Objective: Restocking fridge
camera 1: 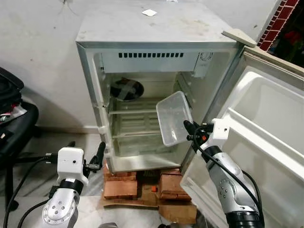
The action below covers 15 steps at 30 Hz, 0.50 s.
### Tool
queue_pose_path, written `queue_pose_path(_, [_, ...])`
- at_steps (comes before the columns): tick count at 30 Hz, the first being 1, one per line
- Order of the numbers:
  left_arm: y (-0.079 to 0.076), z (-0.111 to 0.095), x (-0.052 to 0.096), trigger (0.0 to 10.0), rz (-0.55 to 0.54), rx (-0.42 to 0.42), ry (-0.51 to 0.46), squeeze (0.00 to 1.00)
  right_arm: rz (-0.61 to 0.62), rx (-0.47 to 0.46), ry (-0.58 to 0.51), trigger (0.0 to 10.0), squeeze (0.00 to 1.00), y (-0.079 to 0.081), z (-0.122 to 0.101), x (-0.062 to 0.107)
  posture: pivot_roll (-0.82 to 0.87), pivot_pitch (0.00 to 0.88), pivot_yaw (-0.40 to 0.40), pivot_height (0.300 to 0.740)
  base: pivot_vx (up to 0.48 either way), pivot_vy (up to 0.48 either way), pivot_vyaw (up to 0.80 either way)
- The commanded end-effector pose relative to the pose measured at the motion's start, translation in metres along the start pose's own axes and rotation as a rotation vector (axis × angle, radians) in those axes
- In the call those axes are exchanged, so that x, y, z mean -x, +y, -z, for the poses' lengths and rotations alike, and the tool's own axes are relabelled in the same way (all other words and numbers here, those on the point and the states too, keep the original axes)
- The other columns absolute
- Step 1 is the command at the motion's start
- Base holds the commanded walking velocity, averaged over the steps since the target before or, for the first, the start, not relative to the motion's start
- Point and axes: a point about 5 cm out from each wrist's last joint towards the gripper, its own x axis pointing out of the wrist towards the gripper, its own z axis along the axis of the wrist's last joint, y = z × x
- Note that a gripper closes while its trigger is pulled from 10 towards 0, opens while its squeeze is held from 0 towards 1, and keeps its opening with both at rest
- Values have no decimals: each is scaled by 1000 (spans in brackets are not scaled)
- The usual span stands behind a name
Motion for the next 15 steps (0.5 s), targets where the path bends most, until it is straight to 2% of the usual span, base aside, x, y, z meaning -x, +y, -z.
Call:
queue_pose_path(1, [-2, -4, 0, 10000, 7, 7, -12, 0, 6, 9, -19, 10000, 0, -2, -7, 2, 148, 34, -75, 740, 304, 0, 0])
queue_pose_path(15, [-4, -4, -1, 10000, 11, 8, 1, 0, -1, 9, -12, 10000, 0, -1, -7, -1, 148, 36, -77, 740, 289, 0, 0])
